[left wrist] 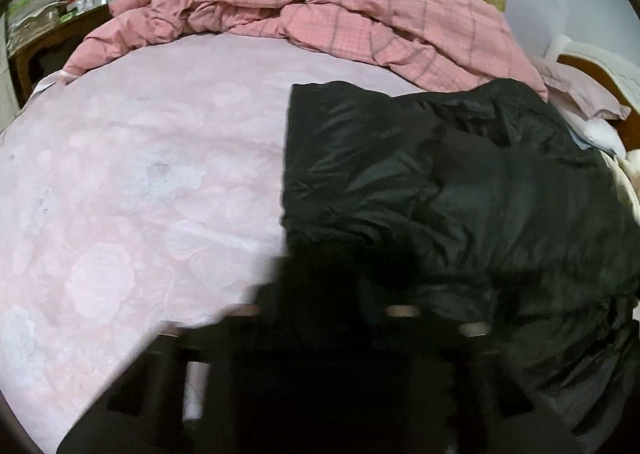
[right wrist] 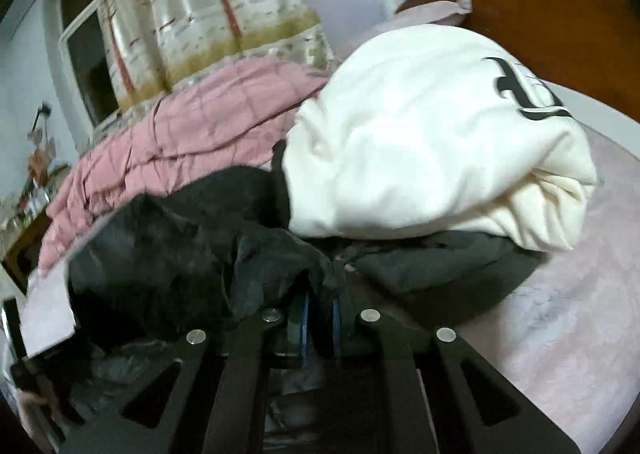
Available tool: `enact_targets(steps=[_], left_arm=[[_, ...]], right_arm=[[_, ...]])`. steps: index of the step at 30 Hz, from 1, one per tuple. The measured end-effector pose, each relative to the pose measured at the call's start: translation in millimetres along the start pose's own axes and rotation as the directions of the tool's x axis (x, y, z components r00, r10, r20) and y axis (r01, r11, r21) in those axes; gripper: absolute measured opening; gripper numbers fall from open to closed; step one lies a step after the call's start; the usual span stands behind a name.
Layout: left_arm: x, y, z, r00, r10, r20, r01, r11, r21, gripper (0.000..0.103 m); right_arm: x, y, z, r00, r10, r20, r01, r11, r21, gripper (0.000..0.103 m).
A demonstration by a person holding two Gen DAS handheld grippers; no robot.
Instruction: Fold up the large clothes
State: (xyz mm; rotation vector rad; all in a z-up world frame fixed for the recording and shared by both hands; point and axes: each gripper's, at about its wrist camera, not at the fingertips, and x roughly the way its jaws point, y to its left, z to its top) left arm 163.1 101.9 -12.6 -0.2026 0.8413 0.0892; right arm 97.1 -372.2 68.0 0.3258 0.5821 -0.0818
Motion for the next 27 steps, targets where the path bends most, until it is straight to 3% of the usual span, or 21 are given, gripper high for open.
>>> enact_targets(steps=[5,8,11,12,14,16,18,20,21,23,26,27], left_arm=[[-37.9,9.7,9.5,0.992,-0.001,0.126,0.001,1.000,-0.002,0.009],[-49.2,21.3,10.5,0.984,0.081,0.156,-0.079,0.997,-0.015,0.006],[-42.5,39.1,9.2,0.980,0.164,0.111,-0.159,0.986,-0.057,0.006],[-38.9,46.6,8.1,0.979,0.182,0.090,-0.175,0.981,-0.081,0.006],[-33.1,60.3,6.0,0.979,0.197,0.047,-0.190,0.974,-0.123,0.006],[-35.2,65.5,6.4,0.985,0.161,0.059,-0.153,0.980,-0.128,0.006],[-48.4,62.5,8.6,0.987,0.102,0.122,-0.088,0.990,-0.115,0.008],[-61.4,51.1,9.8,0.982,0.064,0.179,-0.056,0.997,-0.054,0.017],[-66.0,44.5,10.0,0.978,0.063,0.199,-0.061,0.998,-0.019,0.025],[-70.4,27.3,10.2,0.971,0.068,0.227,-0.082,0.995,0.053,0.034],[-64.5,6.5,11.4,0.971,0.079,0.226,-0.111,0.985,0.132,0.035],[-60.1,-0.2,12.1,0.969,0.095,0.229,-0.132,0.979,0.152,0.035]], right_arm=[[-32.6,-11.8,7.8,0.989,0.039,0.143,-0.041,0.999,0.010,0.008],[-53.6,-6.5,4.2,0.970,0.050,0.239,-0.046,0.999,-0.024,0.008],[-65.9,-3.8,-1.3,0.966,0.076,0.245,-0.072,0.997,-0.029,0.011],[-66.0,-5.0,-3.3,0.971,0.092,0.222,-0.093,0.996,-0.006,0.014],[-67.2,-8.3,-9.4,0.973,0.136,0.185,-0.145,0.989,0.040,0.038],[-60.6,-11.7,-12.6,0.970,0.208,0.127,-0.220,0.972,0.081,0.059],[-48.6,-5.1,-17.3,0.968,0.248,0.039,-0.251,0.965,0.077,0.059],[-36.0,9.0,-23.6,0.980,0.189,-0.064,-0.189,0.982,0.005,0.059],[-31.0,17.9,-30.4,0.985,0.130,-0.118,-0.137,0.989,-0.052,0.059],[-29.4,25.1,-42.9,0.980,0.088,-0.179,-0.104,0.991,-0.085,0.059],[-33.6,23.6,-55.0,0.974,0.076,-0.215,-0.081,0.997,-0.016,0.059],[-25.2,29.6,-61.9,0.963,0.020,-0.268,-0.038,0.997,-0.063,0.059]])
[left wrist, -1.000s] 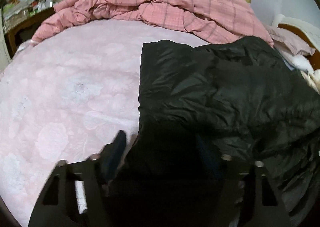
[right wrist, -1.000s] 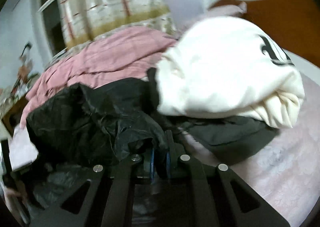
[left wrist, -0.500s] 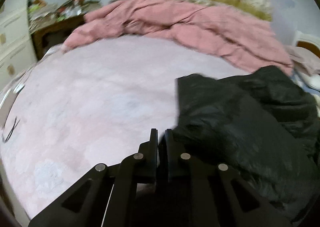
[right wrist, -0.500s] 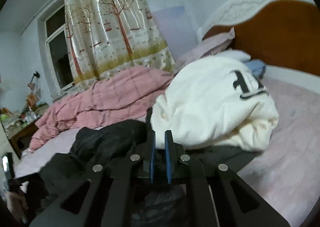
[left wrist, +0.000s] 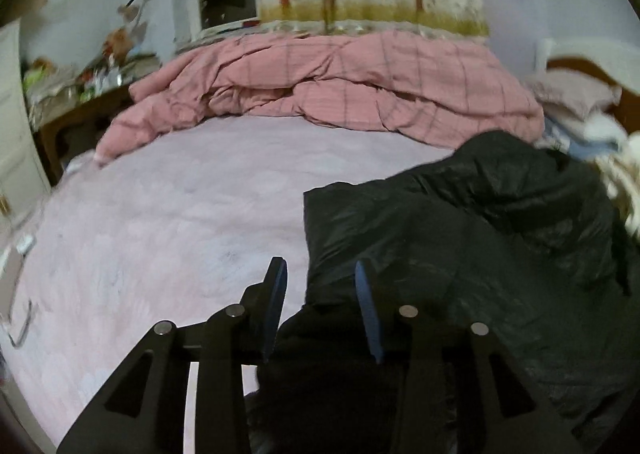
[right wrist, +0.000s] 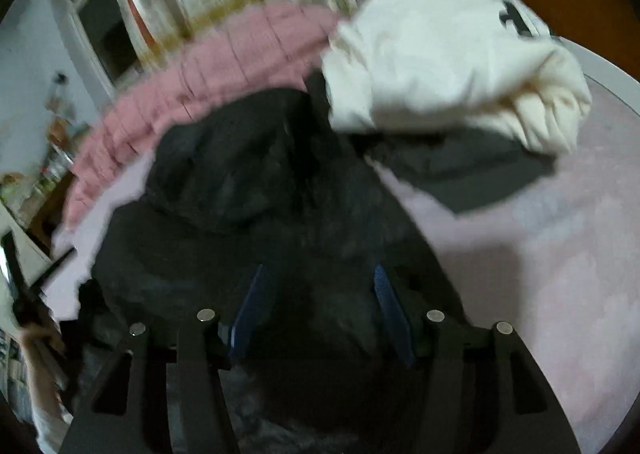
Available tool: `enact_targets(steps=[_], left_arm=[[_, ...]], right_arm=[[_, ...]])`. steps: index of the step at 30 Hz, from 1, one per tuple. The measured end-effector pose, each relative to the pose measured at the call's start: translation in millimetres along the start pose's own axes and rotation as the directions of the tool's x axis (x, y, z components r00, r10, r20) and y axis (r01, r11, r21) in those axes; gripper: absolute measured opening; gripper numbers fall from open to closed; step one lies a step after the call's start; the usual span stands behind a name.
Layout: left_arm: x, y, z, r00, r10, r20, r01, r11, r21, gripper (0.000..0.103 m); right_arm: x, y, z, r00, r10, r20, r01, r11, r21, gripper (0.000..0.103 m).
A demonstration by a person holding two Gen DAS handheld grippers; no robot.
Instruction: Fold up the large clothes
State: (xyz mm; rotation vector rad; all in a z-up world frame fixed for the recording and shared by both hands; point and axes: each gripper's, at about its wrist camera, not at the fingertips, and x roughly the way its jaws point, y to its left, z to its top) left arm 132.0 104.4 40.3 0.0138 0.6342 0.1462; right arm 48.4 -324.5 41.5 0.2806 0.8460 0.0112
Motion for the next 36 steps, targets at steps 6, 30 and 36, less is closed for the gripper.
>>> enact_targets(steps=[6,30,36], left_arm=[[45.7,-26.4,11.3,0.946,-0.245,-0.212,0.253,0.967,0.010,0.070],[71.1,22.9,8.2,0.971,0.166,-0.172,-0.180,0.981,-0.074,0.000],[88.6,67.4,-2.2,0.953,0.127,-0.276,-0.185,0.963,-0.197,0.000]], right_arm=[[18.8,19.5,-0.9,0.981,-0.194,0.029,0.196,0.975,-0.108,0.000],[38.0,81.0,89.6,0.892,-0.222,0.393,0.335,0.910,-0.245,0.000],[38.9,109.0,123.2,0.834,-0.226,0.504,0.421,0.851,-0.315,0.000]])
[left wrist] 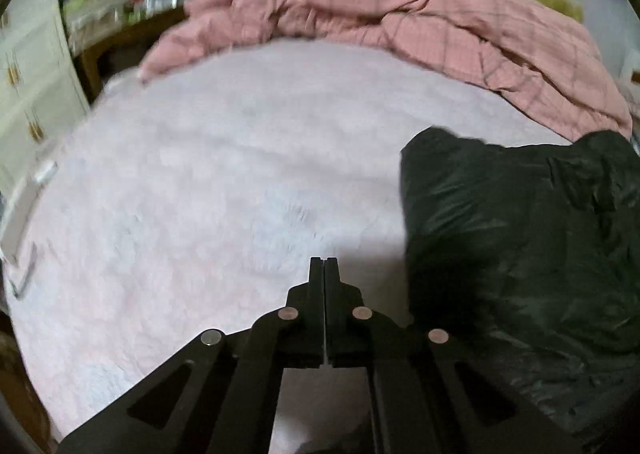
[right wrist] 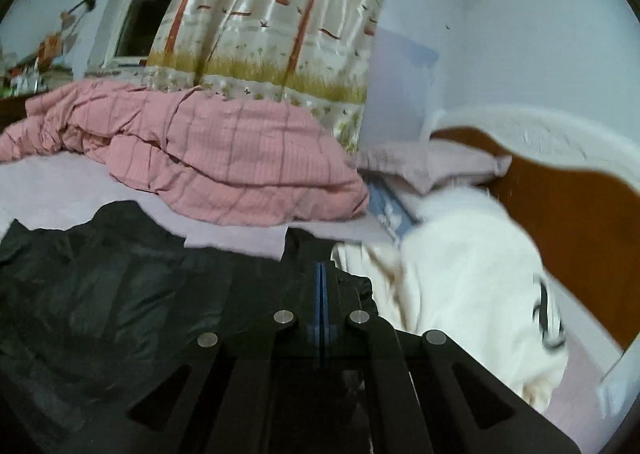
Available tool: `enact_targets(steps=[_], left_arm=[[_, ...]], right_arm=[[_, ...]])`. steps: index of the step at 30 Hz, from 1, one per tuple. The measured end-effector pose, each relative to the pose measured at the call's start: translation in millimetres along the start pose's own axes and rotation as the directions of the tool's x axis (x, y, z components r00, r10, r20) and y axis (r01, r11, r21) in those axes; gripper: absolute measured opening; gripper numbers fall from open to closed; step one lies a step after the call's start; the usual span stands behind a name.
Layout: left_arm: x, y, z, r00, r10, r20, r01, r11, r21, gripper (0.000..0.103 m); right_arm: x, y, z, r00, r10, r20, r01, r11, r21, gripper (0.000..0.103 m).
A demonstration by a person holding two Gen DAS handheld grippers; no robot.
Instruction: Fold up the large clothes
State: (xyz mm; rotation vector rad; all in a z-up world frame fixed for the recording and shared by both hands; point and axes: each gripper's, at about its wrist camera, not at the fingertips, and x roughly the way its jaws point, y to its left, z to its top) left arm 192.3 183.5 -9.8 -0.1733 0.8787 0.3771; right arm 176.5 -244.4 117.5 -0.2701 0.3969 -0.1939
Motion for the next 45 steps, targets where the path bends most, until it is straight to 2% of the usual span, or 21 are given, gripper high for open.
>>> enact_targets(steps=[2,4,6,7,9,11,13,15,16,17,20,23,27,29,30,35,37,40,42,43,45], left_arm=[[-0.4,3.4,-1.9,1.000,0.000,-0.002,0.000,1.000,0.010,0.000],[-11.5,-0.3,-1.6,0.999,-0.042,0.035,0.041,0.999,0.030,0.000],[-29.9,-7.9,0.7,0.987,-0.120,0.104,0.110,0.989,0.097,0.004],[-40.0,-14.3,-1.6,0.980,-0.151,0.132,0.132,0.981,0.146,0.009],[-54.6,-31.8,-4.8,0.960,-0.218,0.175,0.172,0.954,0.245,0.039],[-60.2,-49.0,-10.0,0.946,-0.275,0.172,0.215,0.929,0.301,0.048],[-54.8,-67.1,-13.1,0.946,-0.307,0.103,0.262,0.911,0.319,0.048],[-47.5,-82.3,-17.8,0.946,-0.321,0.050,0.286,0.896,0.339,0.048],[-43.8,-89.1,-19.6,0.950,-0.307,0.048,0.272,0.897,0.349,0.048],[-40.6,-94.6,-19.6,0.956,-0.288,0.050,0.252,0.899,0.358,0.048],[-26.9,-105.1,-20.7,0.971,-0.235,0.031,0.209,0.911,0.356,0.048],[5.9,-103.9,-16.3,0.988,-0.146,-0.055,0.156,0.941,0.301,0.047],[18.5,-77.2,-8.1,0.986,-0.138,-0.097,0.153,0.972,0.178,0.046],[21.3,-66.3,-5.2,0.988,-0.119,-0.096,0.131,0.981,0.141,0.046],[23.7,-61.8,-5.9,0.988,-0.112,-0.102,0.124,0.984,0.124,0.046],[27.5,-55.0,-4.8,0.992,-0.084,-0.100,0.093,0.991,0.094,0.049],[25.8,-56.9,-2.1,0.995,-0.057,-0.079,0.066,0.990,0.122,0.052],[12.8,-70.0,-4.4,0.999,0.044,0.026,-0.049,0.977,0.207,0.056],[0.8,-79.9,-3.7,0.988,0.097,0.122,-0.127,0.957,0.261,0.062],[-8.5,-81.6,-3.4,0.981,0.088,0.174,-0.134,0.954,0.270,0.062],[-30.7,-80.2,-3.7,0.965,0.029,0.260,-0.101,0.957,0.270,0.066]], right_arm=[[27.3,8.9,7.2,0.998,-0.011,-0.060,0.008,0.999,-0.045,0.000],[48.6,20.0,0.5,0.990,-0.036,-0.133,0.023,0.995,-0.099,0.000],[80.4,23.8,-15.6,0.960,-0.053,-0.274,0.018,0.992,-0.126,0.000],[90.9,19.0,-24.0,0.941,0.001,-0.339,-0.030,0.996,-0.080,0.000],[100.4,8.1,-37.2,0.905,0.096,-0.414,-0.098,0.995,0.016,0.003],[101.5,-2.8,-43.3,0.892,0.140,-0.431,-0.119,0.990,0.073,0.010],[99.4,-11.3,-43.5,0.890,0.167,-0.424,-0.136,0.985,0.103,0.015],[85.7,-25.1,-38.1,0.902,0.185,-0.390,-0.136,0.979,0.150,0.035],[80.2,-27.2,-35.6,0.909,0.194,-0.369,-0.141,0.976,0.166,0.048],[67.1,-35.6,-30.9,0.918,0.232,-0.321,-0.172,0.964,0.205,0.052],[42.3,-51.2,-22.6,0.915,0.327,-0.238,-0.256,0.924,0.283,0.053],[30.4,-59.5,-20.3,0.891,0.403,-0.208,-0.325,0.887,0.328,0.053],[45.9,-41.4,-27.0,0.762,0.578,-0.291,-0.474,0.805,0.358,0.053],[55.1,-25.1,-37.1,0.713,0.614,-0.339,-0.505,0.785,0.359,0.053],[58.2,-16.4,-42.4,0.706,0.612,-0.357,-0.509,0.788,0.346,0.053],[91.3,19.4,-58.8,0.705,0.573,-0.417,-0.483,0.819,0.308,0.053],[108.1,28.4,-58.8,0.687,0.572,-0.448,-0.487,0.820,0.301,0.053],[126.1,31.4,-57.5,0.675,0.568,-0.471,-0.474,0.823,0.313,0.052],[132.7,32.7,-53.8,0.662,0.557,-0.501,-0.470,0.830,0.301,0.052],[130.2,33.0,-52.0,0.667,0.540,-0.514,-0.469,0.840,0.274,0.052],[115.2,24.2,-45.4,0.703,0.501,-0.506,-0.456,0.862,0.220,0.052]])
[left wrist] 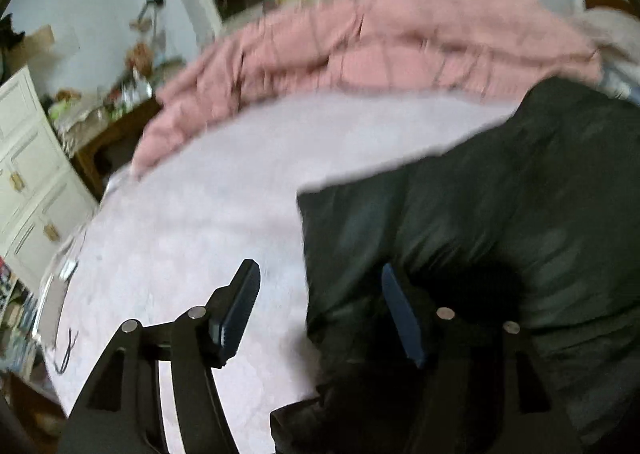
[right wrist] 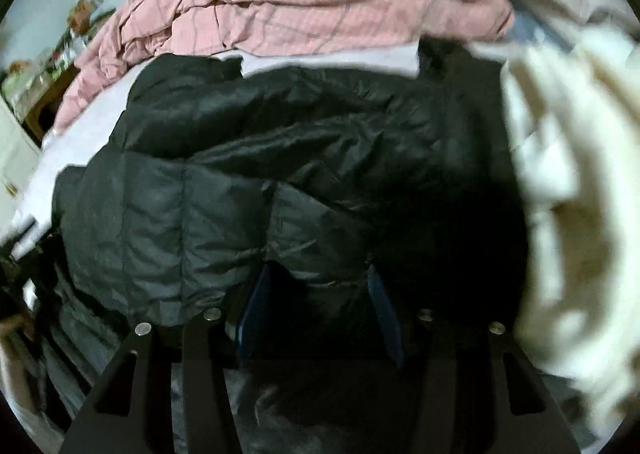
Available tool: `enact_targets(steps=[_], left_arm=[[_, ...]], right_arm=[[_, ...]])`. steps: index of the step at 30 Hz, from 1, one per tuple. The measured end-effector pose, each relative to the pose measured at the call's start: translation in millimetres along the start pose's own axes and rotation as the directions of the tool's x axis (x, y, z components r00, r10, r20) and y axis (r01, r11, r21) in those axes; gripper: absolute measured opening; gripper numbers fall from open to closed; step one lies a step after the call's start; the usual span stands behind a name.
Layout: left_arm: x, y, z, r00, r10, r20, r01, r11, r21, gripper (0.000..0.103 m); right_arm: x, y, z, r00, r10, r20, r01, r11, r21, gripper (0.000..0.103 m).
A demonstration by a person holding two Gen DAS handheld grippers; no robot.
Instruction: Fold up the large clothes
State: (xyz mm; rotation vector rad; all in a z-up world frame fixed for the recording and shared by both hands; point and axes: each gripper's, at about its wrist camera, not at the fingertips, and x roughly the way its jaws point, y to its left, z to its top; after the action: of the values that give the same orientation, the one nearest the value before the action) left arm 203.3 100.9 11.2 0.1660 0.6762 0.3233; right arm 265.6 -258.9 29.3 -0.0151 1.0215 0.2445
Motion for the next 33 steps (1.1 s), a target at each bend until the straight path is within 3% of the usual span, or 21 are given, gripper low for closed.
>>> enact_targets(steps=[1,3,5,6,9,11,15,19,21,24,25,26,28,31,33], left_arm=[[-11.2,1.6,1.7,0.998,-0.025,0.051,0.025,1.000,-0.006,0.069],[-32.5,3.4,1.8,0.984,-0.054,0.172,0.055,0.998,-0.005,0.091],[-43.0,-1.7,2.1,0.968,-0.007,0.252,0.004,1.000,0.012,0.096],[-44.4,-3.9,2.1,0.965,0.016,0.261,-0.024,0.999,0.025,0.096],[-44.5,-2.7,3.6,0.970,-0.019,0.244,0.011,0.999,0.034,0.096],[-48.5,0.2,3.5,0.966,-0.041,0.254,0.036,0.999,0.026,0.096],[-55.6,-3.1,5.4,0.957,-0.091,0.275,0.090,0.996,0.018,0.096],[-53.4,-10.9,4.1,0.959,-0.176,0.223,0.188,0.982,-0.033,0.096],[-51.8,-14.6,4.1,0.950,-0.220,0.219,0.237,0.970,-0.051,0.096],[-49.8,-25.7,3.7,0.955,-0.214,0.205,0.223,0.975,-0.019,0.096],[-50.3,-28.6,3.3,0.955,-0.219,0.202,0.224,0.975,-0.005,0.096],[-51.2,-31.5,3.1,0.953,-0.225,0.202,0.228,0.974,0.007,0.096],[-54.2,-35.4,2.4,0.946,-0.252,0.203,0.253,0.967,0.022,0.096],[-61.8,-32.2,2.9,0.928,-0.307,0.212,0.313,0.950,0.007,0.096],[-67.4,-29.0,3.3,0.916,-0.329,0.231,0.337,0.941,0.004,0.096]], right_arm=[[-19.4,-1.0,-0.3,0.998,-0.036,0.056,0.036,0.999,-0.013,0.052],[-52.9,-7.1,0.5,0.985,-0.064,0.159,0.064,0.998,0.006,0.053],[-81.3,-20.9,7.3,0.972,-0.069,0.223,0.059,0.997,0.048,0.053],[-86.7,-27.0,11.4,0.975,-0.057,0.216,0.045,0.997,0.063,0.052],[-102.0,-52.0,21.1,0.974,-0.035,0.224,0.006,0.992,0.130,0.051],[-103.1,-63.6,25.0,0.975,-0.023,0.219,-0.011,0.988,0.152,0.038],[-80.9,-66.6,33.2,0.989,0.010,0.148,-0.030,0.991,0.131,0.027],[-37.4,-52.1,43.1,0.986,-0.159,0.043,0.156,0.986,0.061,0.027],[-22.1,-54.7,50.3,0.980,-0.199,0.027,0.196,0.976,0.090,0.025],[-10.9,-55.9,59.7,0.960,-0.274,0.056,0.266,0.956,0.121,0.024],[-7.9,-53.2,61.5,0.952,-0.300,0.064,0.292,0.950,0.113,0.020],[-4.9,-49.7,62.5,0.938,-0.339,0.069,0.332,0.939,0.092,0.004],[-1.5,-46.4,61.5,0.913,-0.404,0.062,0.400,0.914,0.066,0.001],[-26.7,-49.0,54.1,0.931,-0.357,0.079,0.343,0.927,0.153,0.001],[-69.1,-43.5,36.3,0.950,-0.242,0.199,0.199,0.957,0.211,0.001]])
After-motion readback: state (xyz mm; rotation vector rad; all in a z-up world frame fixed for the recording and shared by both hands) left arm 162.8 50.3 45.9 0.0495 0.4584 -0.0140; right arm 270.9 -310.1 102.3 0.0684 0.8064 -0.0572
